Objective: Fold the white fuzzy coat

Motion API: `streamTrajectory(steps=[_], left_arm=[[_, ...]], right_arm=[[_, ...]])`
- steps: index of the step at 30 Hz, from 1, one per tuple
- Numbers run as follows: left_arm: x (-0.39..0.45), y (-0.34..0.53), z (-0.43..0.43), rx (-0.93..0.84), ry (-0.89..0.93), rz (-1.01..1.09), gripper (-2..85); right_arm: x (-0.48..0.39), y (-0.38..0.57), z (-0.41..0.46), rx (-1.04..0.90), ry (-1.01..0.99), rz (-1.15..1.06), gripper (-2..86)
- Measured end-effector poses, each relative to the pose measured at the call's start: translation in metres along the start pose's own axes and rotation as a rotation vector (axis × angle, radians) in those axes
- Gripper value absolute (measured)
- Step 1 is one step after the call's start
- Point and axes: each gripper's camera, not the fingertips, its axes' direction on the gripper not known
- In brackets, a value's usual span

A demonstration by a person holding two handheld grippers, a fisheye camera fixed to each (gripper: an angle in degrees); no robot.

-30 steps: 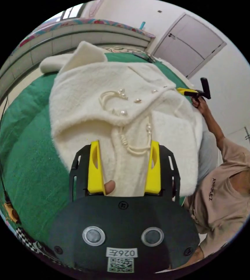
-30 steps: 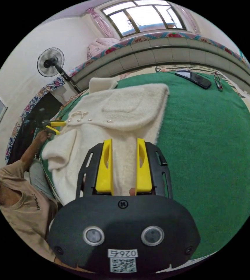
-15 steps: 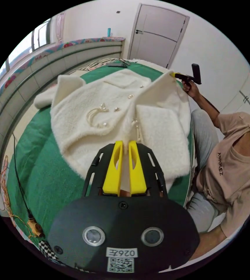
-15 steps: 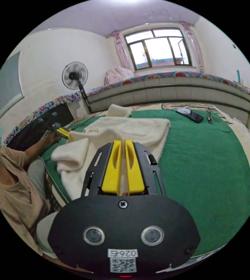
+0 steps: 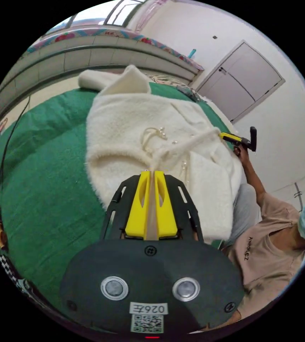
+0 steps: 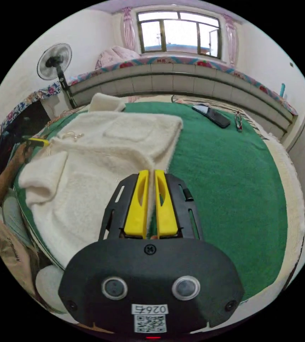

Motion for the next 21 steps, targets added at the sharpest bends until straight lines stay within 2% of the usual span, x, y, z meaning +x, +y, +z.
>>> streamTrajectory(steps=[1, 2, 4, 6, 9, 11, 13, 16, 21], left_arm=[[-0.005, 0.000, 0.006, -0.046, -0.009, -0.019, -0.3], [-0.015, 0.003, 0.018, -0.122, 0.013, -0.055, -0.6], [-0.025, 0.011, 0.010, -0.035, 0.127, -0.106, -0.9], [-0.024, 0.024, -0.030, 0.184, 0.254, -0.096, -1.0], [-0.012, 0.050, -0.087, 0.461, 0.278, -0.025, -1.0], [0.001, 0.059, -0.101, 0.502, 0.248, 0.046, -1.0], [0.014, 0.058, -0.094, 0.423, 0.258, 0.120, -1.0], [0.027, 0.049, -0.053, 0.219, 0.359, 0.181, -0.9], [0.040, 0.050, -0.005, 0.006, 0.418, 0.197, 1.0]], right_arm=[[-0.003, -0.002, 0.017, -0.130, -0.014, -0.025, 0.2], [-0.003, -0.003, 0.017, -0.121, -0.047, -0.010, -0.2], [-0.004, 0.000, -0.008, 0.025, -0.126, 0.104, -0.9], [-0.020, 0.008, -0.033, 0.173, -0.121, 0.122, -0.9], [-0.071, 0.019, -0.068, 0.344, -0.077, 0.052, -0.7], [-0.114, 0.017, -0.077, 0.365, -0.141, -0.086, -0.4], [-0.181, 0.004, -0.070, 0.289, -0.269, -0.308, 0.7], [-0.269, -0.010, -0.042, 0.125, -0.340, -0.573, 5.6], [-0.379, -0.010, 0.012, -0.037, -0.182, -0.909, 9.6]])
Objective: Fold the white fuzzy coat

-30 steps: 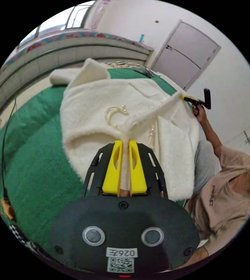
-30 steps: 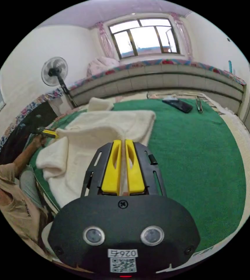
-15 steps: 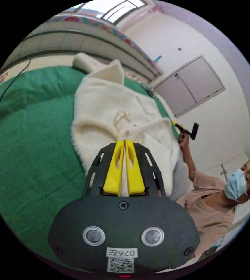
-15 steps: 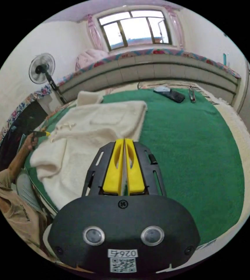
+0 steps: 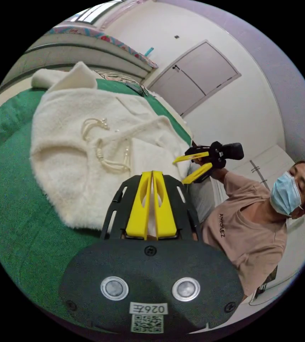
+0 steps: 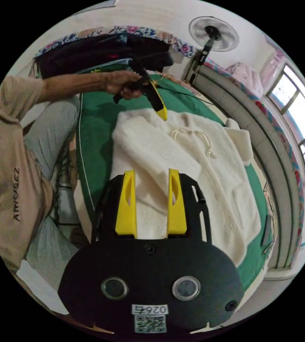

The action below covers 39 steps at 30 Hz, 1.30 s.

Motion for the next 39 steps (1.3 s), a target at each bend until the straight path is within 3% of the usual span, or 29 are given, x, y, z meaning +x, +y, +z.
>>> streamTrajectory(steps=[4, 7, 11, 13, 15, 16, 17, 19, 26, 30, 32, 33, 35, 36, 39], left_arm=[[0.020, -0.004, 0.006, -0.112, -0.062, 0.070, 12.1], [0.039, -0.003, -0.003, -0.090, -0.113, 0.135, 9.9], [0.067, 0.000, -0.009, 0.064, -0.264, 0.255, 5.0], [0.062, -0.006, 0.013, -0.009, -0.367, 0.221, 0.4], [0.032, -0.013, 0.076, -0.408, -0.485, 0.124, -0.6], [0.026, -0.012, 0.089, -0.478, -0.488, 0.111, -0.7], [0.028, -0.013, 0.083, -0.368, -0.455, 0.111, -0.8], [0.027, -0.016, 0.077, -0.445, -0.411, 0.082, -0.9], [0.049, -0.023, 0.041, -0.140, -0.310, 0.158, 1.8], [0.032, -0.038, 0.095, -0.431, -0.292, 0.102, 10.6], [0.038, -0.040, 0.101, -0.405, -0.351, 0.128, 9.3], [0.044, -0.040, 0.104, -0.411, -0.392, 0.160, 6.9], [0.057, -0.041, 0.101, -0.414, -0.417, 0.207, 3.0], [0.068, -0.042, 0.094, -0.404, -0.444, 0.237, 2.3], [0.102, -0.046, 0.073, -0.372, -0.515, 0.356, 1.3]], right_arm=[[-0.002, -0.038, 0.034, -0.101, -0.006, -0.068, 3.0], [0.027, -0.050, 0.019, -0.002, -0.010, 0.040, -0.7], [0.082, -0.051, -0.003, 0.191, -0.013, 0.250, -0.9], [0.134, -0.045, 0.007, 0.266, -0.043, 0.425, 0.0], [0.177, -0.039, 0.033, 0.247, -0.077, 0.577, 1.6], [0.206, -0.035, 0.061, 0.159, -0.123, 0.669, 3.0], [0.219, -0.033, 0.076, 0.101, -0.152, 0.710, 3.8], [0.258, -0.023, 0.119, -0.072, -0.255, 0.824, 6.0], [0.286, -0.011, 0.088, 0.166, -0.083, 0.873, 7.1], [0.296, -0.030, 0.110, 0.113, -0.063, 0.843, 11.1], [0.311, -0.039, 0.130, 0.070, -0.109, 0.876, 14.3], [0.321, -0.046, 0.145, 0.030, -0.180, 0.888, 13.0], [0.327, -0.058, 0.147, -0.034, -0.062, 0.869, 4.6], [0.329, -0.065, 0.135, 0.007, -0.038, 0.819, 0.4], [0.333, -0.066, 0.087, 0.283, -0.134, 0.781, -0.6]])
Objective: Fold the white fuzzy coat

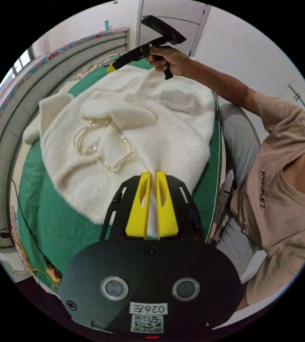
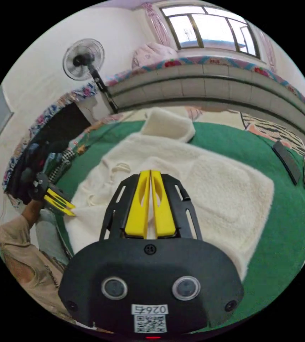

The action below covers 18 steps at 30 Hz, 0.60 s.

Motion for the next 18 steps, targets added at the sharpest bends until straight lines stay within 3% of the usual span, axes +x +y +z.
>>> streamTrajectory(steps=[3, 6, 9, 11, 14, 18], left_arm=[[0.003, 0.001, -0.006, -0.002, 0.000, 0.012, 1.1], [-0.013, -0.003, 0.024, -0.155, 0.116, -0.012, 1.8], [-0.032, -0.005, 0.039, -0.168, 0.269, -0.078, 2.5], [-0.043, -0.004, 0.034, -0.149, 0.313, -0.098, 2.2], [-0.055, 0.000, 0.030, -0.110, 0.368, -0.117, 0.8], [-0.052, -0.002, -0.005, -0.043, 0.256, -0.026, 0.2]], right_arm=[[0.001, -0.015, -0.023, 0.093, 0.110, -0.028, -0.3], [0.021, -0.030, 0.002, -0.015, 0.134, 0.011, 3.0], [0.042, -0.036, 0.045, -0.163, 0.073, 0.105, 10.4], [0.049, -0.039, 0.065, -0.203, 0.028, 0.126, 9.1], [0.050, -0.046, 0.088, -0.283, 0.012, 0.079, 0.7], [0.031, -0.063, 0.055, -0.131, 0.103, -0.041, -1.1]])
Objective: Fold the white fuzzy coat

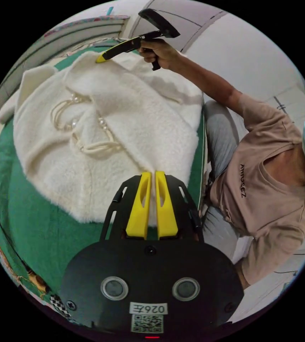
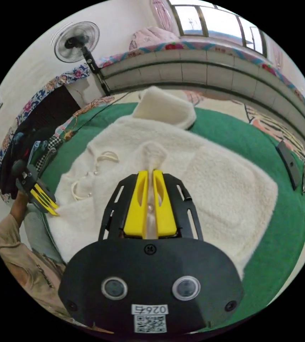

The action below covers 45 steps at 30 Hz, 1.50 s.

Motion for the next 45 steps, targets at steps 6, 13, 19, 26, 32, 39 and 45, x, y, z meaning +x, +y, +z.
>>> streamTrajectory(steps=[6, 13, 19, 26, 32, 39, 45], left_arm=[[-0.003, -0.003, -0.021, 0.065, -0.163, -0.035, 0.2], [-0.039, 0.011, -0.044, -0.033, -0.154, -0.145, -0.8], [-0.108, 0.015, -0.132, 0.344, -0.207, -0.287, 0.2], [-0.282, -0.043, -0.169, 0.688, 0.043, -0.623, 8.5], [-0.363, -0.054, -0.142, 0.827, 0.005, -0.950, 19.2], [-0.389, -0.097, -0.121, 0.714, 0.137, -0.784, 1.5], [-0.317, -0.127, -0.193, 1.022, 0.058, -0.452, 0.1]], right_arm=[[0.025, -0.022, -0.008, 0.013, 0.160, 0.026, 2.2], [0.039, -0.023, -0.010, -0.028, 0.277, 0.082, 3.3], [0.069, -0.044, -0.034, 0.133, 0.068, 0.173, 2.4], [0.118, -0.091, -0.013, 0.221, -0.148, 0.315, 5.5], [0.136, -0.135, 0.027, 0.163, -0.089, 0.323, 7.3], [0.118, -0.141, 0.075, -0.041, -0.308, 0.185, 2.3], [0.090, -0.111, -0.019, 0.336, -0.195, 0.131, 1.7]])
